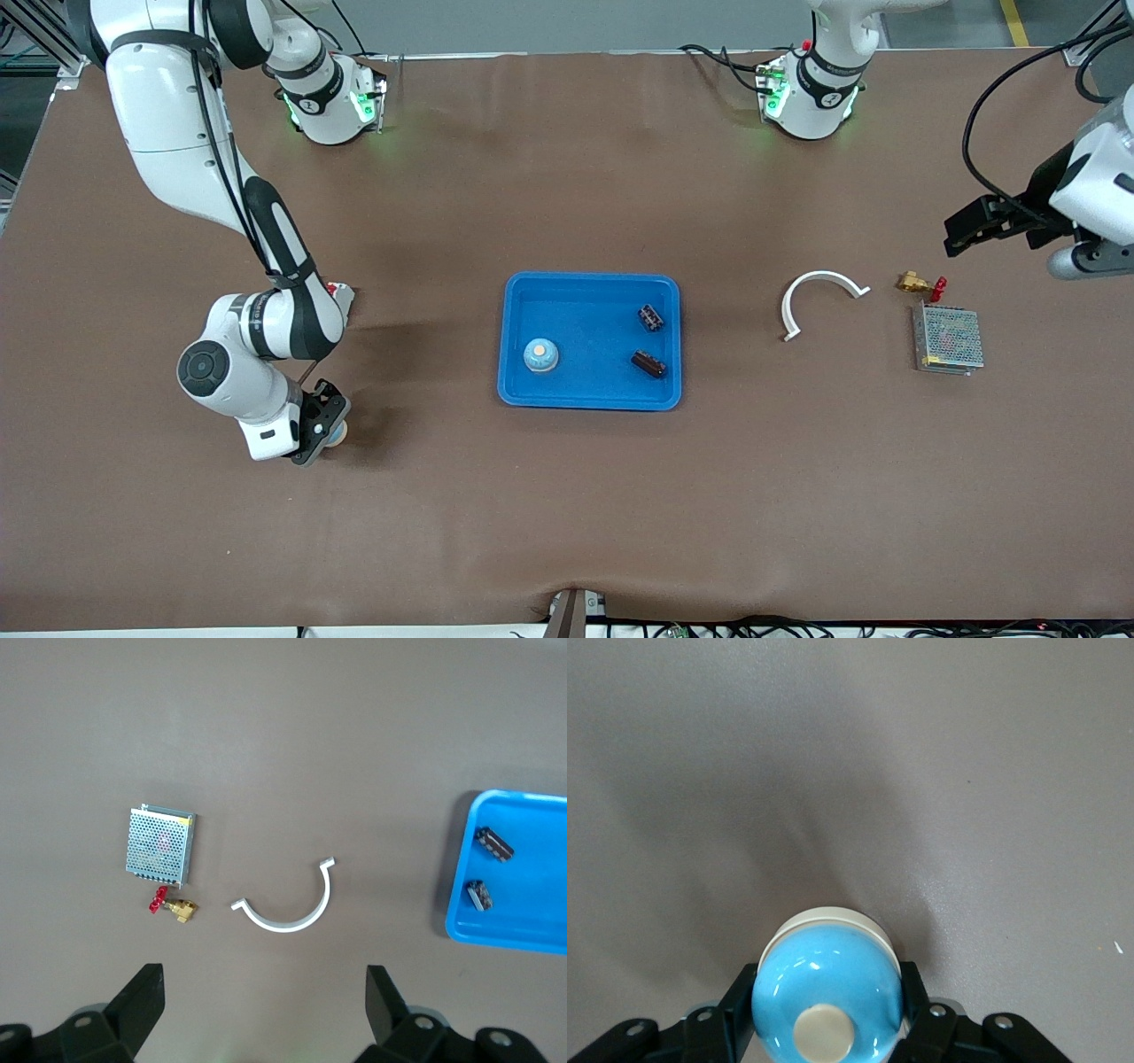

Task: Place electrolytic capacitor and blue bell in tray
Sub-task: 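Lift the blue bell with the right gripper while the left gripper withdraws, then carry the blue bell with the right gripper over the tray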

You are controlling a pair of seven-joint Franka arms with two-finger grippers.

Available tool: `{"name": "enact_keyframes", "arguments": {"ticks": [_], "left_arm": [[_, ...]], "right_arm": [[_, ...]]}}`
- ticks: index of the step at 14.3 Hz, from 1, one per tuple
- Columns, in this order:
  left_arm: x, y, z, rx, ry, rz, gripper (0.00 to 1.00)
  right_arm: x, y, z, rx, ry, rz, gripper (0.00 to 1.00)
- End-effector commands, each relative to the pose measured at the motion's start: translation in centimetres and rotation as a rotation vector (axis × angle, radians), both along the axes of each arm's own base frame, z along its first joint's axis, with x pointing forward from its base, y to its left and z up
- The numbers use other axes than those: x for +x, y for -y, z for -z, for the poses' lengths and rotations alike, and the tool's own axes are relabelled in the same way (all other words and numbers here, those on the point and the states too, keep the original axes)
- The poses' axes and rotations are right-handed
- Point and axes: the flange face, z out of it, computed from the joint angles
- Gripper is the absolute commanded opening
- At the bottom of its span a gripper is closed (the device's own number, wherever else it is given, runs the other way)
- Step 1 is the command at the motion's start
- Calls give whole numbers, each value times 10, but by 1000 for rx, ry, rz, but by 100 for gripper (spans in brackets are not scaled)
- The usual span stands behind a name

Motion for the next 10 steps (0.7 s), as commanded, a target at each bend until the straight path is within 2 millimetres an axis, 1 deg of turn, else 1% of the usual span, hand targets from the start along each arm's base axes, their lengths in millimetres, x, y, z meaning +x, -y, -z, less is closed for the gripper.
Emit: {"name": "enact_keyframes", "arguments": {"ticks": [1,2,4,5,8,10], "left_arm": [[-22,-18,-7,-21,7,31,100],[-24,-21,-11,-22,13,35,100],[-28,-18,-17,-22,24,42,100],[-28,-20,-19,-24,29,36,100],[-27,-24,-21,-18,35,9,100],[-31,-25,-24,-15,40,20,100]], "right_arm": [[4,1,-3,22,5,10,54],[4,0,-4,24,-1,16,54],[4,-2,-7,28,-26,47,54],[5,-5,-12,33,-43,68,54],[9,-32,-38,66,-93,147,54],[11,-42,-49,70,-134,206,54]]}}
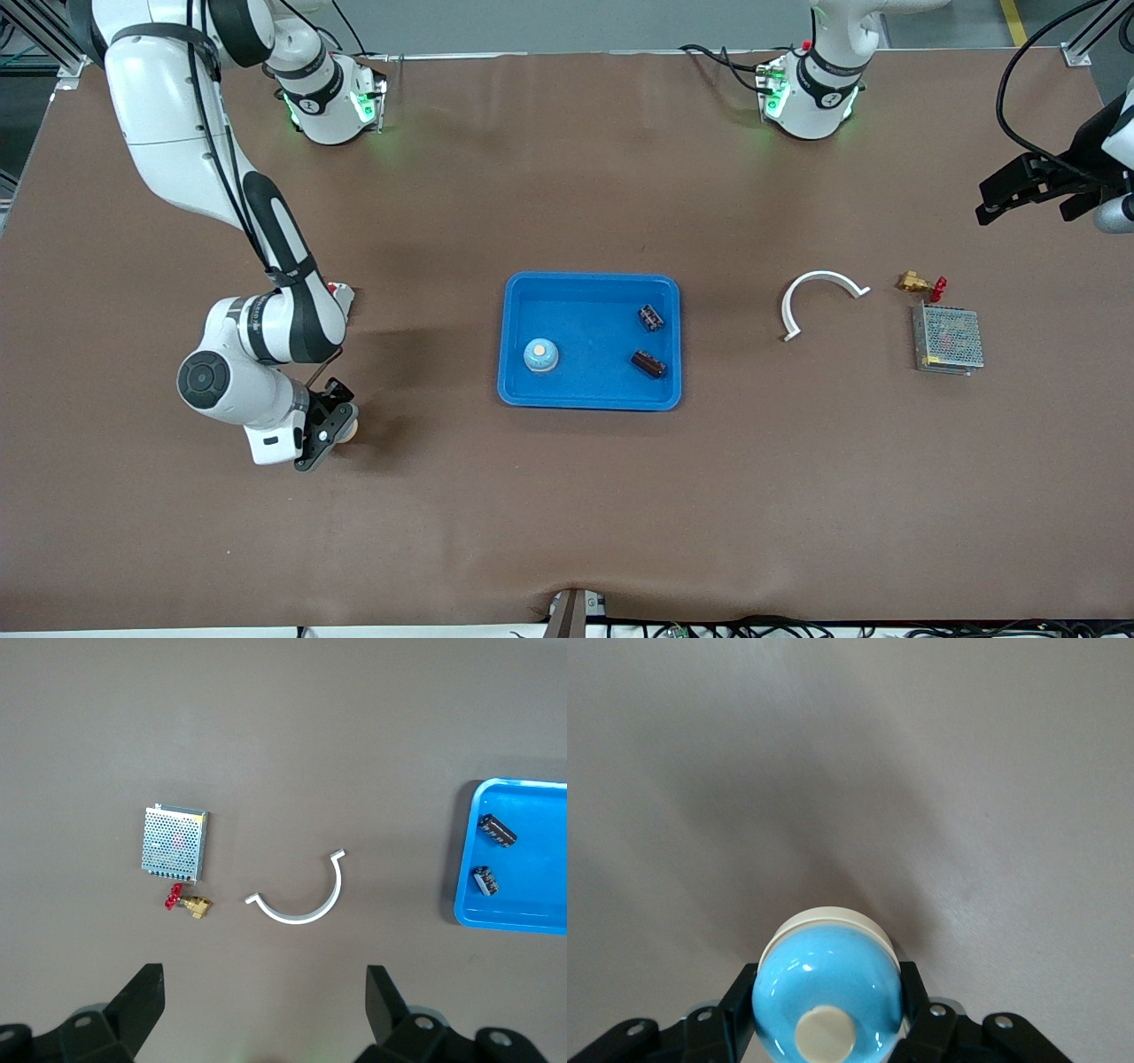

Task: Place electrolytic capacitor and blue bell in tray
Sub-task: 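Carry the blue bell with the right gripper over the tray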

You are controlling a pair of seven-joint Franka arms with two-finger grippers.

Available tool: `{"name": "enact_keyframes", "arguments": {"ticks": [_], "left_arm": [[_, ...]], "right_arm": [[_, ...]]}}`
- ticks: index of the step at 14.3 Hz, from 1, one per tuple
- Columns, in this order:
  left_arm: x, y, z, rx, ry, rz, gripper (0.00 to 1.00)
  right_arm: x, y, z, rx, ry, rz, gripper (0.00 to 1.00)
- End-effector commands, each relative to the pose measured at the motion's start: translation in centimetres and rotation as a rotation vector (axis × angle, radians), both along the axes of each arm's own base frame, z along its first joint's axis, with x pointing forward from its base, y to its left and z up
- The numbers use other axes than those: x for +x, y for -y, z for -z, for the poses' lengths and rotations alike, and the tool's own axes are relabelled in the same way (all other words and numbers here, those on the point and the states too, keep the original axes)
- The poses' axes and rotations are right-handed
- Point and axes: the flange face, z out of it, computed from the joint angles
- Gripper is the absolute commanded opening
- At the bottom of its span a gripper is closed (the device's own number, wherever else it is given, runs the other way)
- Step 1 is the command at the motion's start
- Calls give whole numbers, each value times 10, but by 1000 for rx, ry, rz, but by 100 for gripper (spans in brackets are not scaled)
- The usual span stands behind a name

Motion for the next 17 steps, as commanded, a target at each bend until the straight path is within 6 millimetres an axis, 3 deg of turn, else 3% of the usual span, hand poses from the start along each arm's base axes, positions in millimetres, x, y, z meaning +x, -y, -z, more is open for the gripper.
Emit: {"name": "enact_keyframes", "arguments": {"ticks": [1,4,7,13,17], "left_arm": [[-16,-1,-11,-11,20,7,100],[-24,-2,-5,-10,-19,0,100],[-24,-2,-1,-9,-50,-10,100],[-20,-1,6,-5,-65,4,100],[-17,-3,5,-4,-59,2,100]], "right_arm": [[0,-15,-23,26,-53,90,54],[-2,-34,-44,48,-53,187,54],[-11,-75,-60,47,-57,316,54],[-54,-201,-108,63,-60,621,51],[-86,-256,-115,42,-86,700,51]]}}
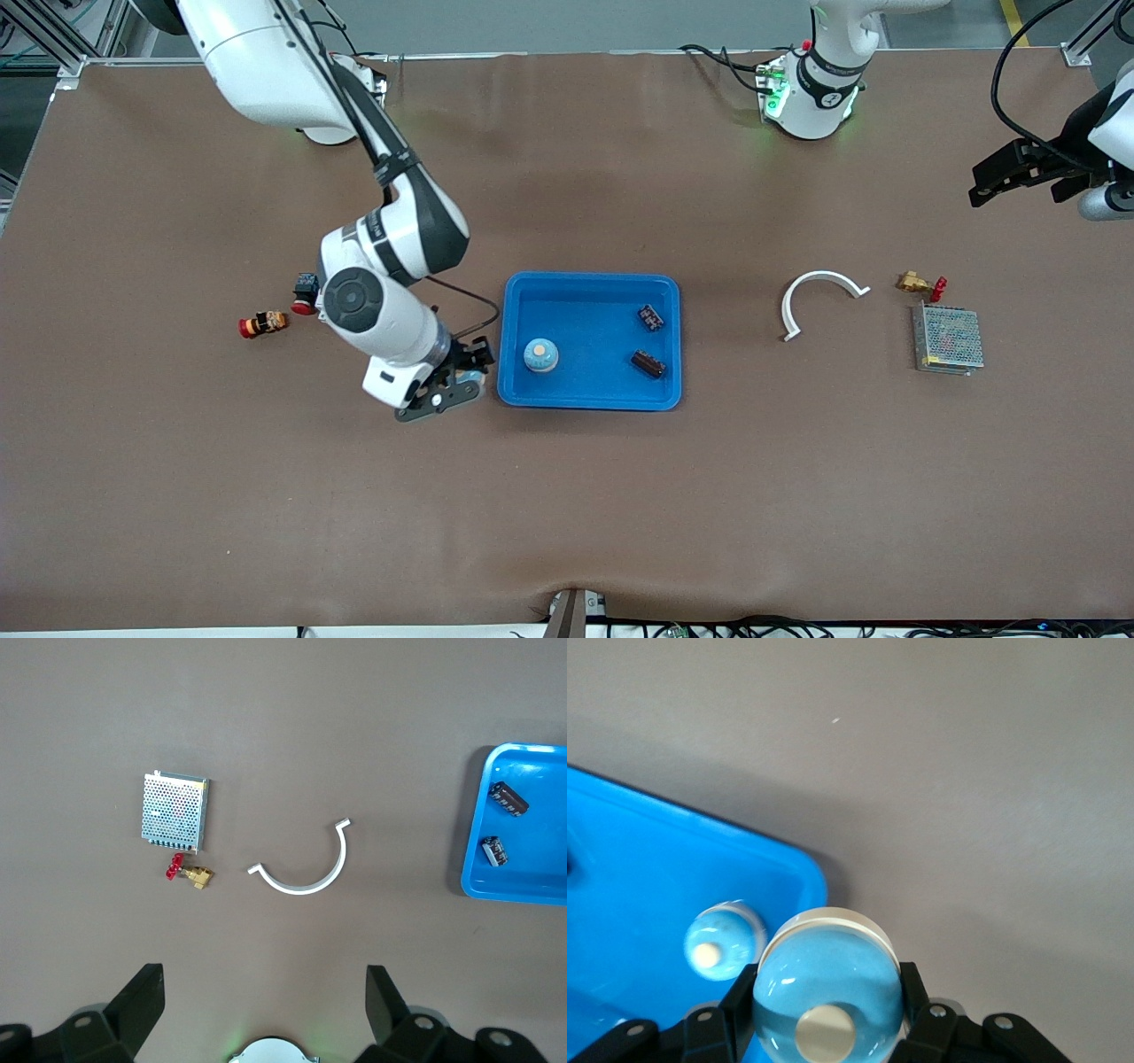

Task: Place electrolytic capacitor and blue bell in tray
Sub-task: 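Carry the blue bell with the right gripper over the tray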

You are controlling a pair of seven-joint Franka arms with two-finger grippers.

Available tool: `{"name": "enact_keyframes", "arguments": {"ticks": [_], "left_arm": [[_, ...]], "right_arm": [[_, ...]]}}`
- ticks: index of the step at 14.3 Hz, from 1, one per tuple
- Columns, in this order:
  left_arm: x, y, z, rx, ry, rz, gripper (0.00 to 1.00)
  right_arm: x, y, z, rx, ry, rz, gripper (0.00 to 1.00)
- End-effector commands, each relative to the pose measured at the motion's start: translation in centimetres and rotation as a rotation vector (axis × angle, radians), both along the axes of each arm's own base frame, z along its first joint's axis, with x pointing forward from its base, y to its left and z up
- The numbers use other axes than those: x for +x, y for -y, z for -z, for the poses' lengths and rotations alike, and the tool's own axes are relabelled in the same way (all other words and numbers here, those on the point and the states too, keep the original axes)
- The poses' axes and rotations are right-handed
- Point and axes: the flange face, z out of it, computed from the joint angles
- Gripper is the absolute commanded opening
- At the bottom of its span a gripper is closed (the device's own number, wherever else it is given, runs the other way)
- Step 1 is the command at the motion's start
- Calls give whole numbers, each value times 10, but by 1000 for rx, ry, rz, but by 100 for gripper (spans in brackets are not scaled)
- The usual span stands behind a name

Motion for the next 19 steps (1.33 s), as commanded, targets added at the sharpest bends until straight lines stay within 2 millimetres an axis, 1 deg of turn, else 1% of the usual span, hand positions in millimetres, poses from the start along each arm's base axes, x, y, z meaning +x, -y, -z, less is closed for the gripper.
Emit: {"name": "enact_keyframes", "arguments": {"ticks": [1,3,6,9,12,16,19], "left_arm": [[0,0,-1,-8,0,6,100],[0,1,-2,-8,2,6,100],[1,1,-2,-7,3,6,100],[1,0,-1,-7,2,4,100],[2,0,0,-5,2,4,100],[3,3,-2,1,7,11,100],[3,7,-3,1,10,19,100]], "right_arm": [[-23,-28,-6,-12,-22,87,51],[-36,-50,-6,-13,-31,153,51],[-64,-88,-5,-22,-43,240,51],[-85,-115,-1,-40,-27,272,51],[-100,-131,12,-31,-12,293,51],[-119,-150,44,-5,13,317,51],[-127,-161,60,6,22,334,51]]}}
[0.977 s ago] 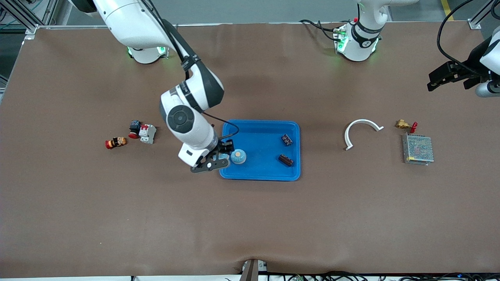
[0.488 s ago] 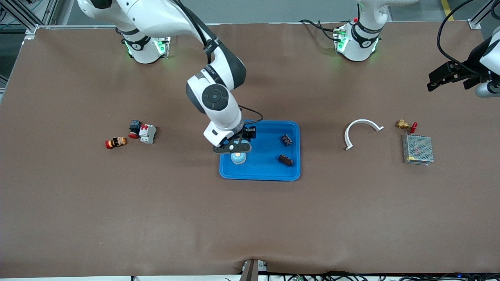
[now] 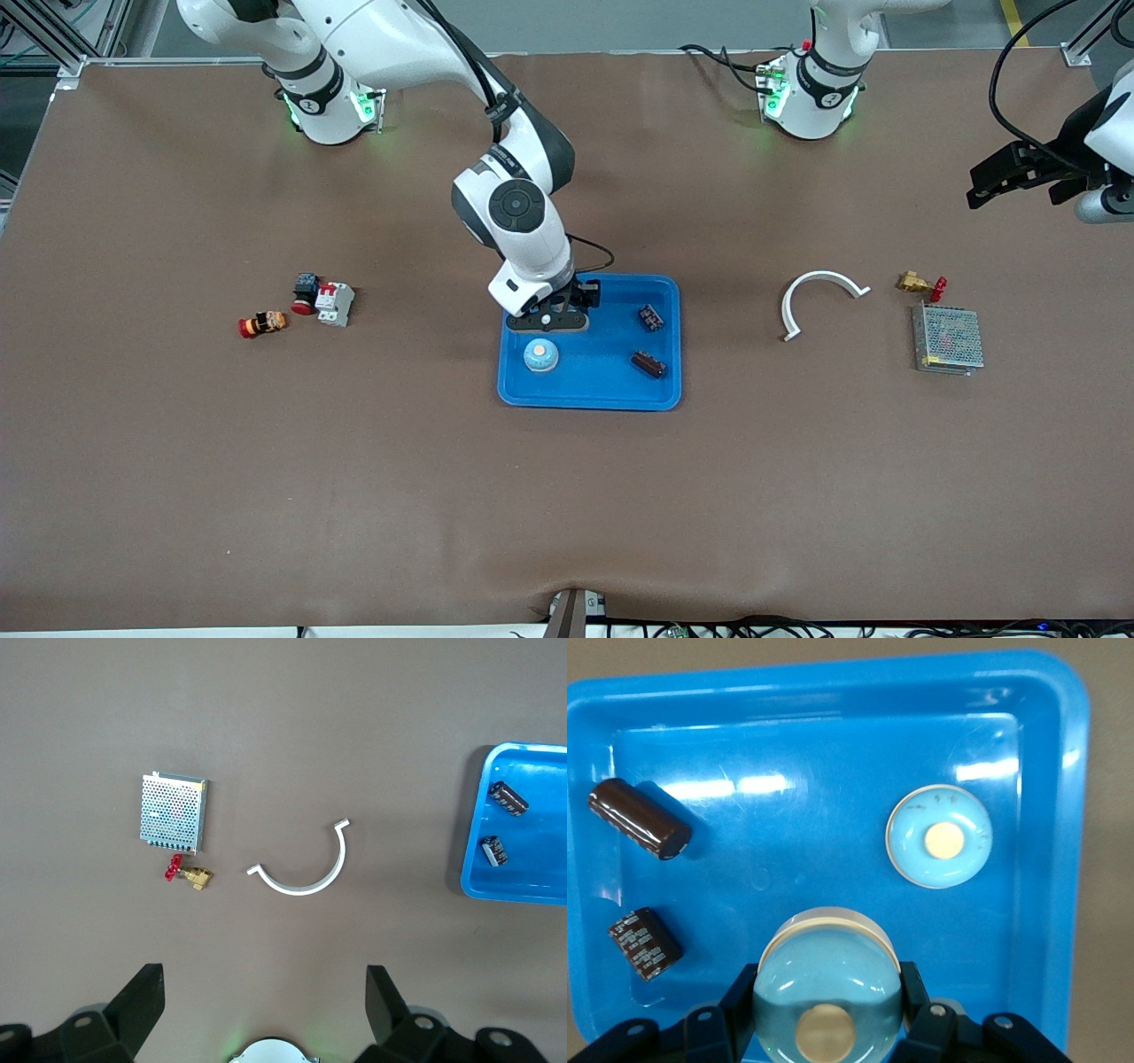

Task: Place electrolytic capacitor and blue bell in tray
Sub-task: 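Carry the blue bell with the right gripper over the tray, then lower the bell beside the other bell and open the right gripper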

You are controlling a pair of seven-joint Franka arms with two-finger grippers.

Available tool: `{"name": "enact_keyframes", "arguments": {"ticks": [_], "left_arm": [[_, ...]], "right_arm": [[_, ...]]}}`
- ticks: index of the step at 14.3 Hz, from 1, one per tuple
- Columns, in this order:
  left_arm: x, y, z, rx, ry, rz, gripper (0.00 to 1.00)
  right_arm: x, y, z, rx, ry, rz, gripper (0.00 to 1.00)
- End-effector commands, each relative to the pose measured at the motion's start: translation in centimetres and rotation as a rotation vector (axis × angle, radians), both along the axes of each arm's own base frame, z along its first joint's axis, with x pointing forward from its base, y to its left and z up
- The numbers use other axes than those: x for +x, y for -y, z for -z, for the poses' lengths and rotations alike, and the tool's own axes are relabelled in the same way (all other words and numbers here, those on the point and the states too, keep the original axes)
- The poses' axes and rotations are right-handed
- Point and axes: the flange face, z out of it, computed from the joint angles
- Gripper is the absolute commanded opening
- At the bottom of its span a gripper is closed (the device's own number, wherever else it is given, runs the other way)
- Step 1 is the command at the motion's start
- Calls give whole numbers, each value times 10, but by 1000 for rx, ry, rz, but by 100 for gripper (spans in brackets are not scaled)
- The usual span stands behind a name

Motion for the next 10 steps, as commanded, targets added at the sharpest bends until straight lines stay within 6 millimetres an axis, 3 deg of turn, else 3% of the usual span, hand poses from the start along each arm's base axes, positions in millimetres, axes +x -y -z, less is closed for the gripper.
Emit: {"name": "enact_keyframes", "arguments": {"ticks": [1,8,10], "left_arm": [[2,3,-4,1,9,10,100],[2,4,-4,1,9,13,100],[2,4,-4,1,9,13,100]], "right_arm": [[-4,-7,11,-3,23,23,51],[1,-1,47,-22,47,19,51],[1,0,50,-36,56,6,51]]}}
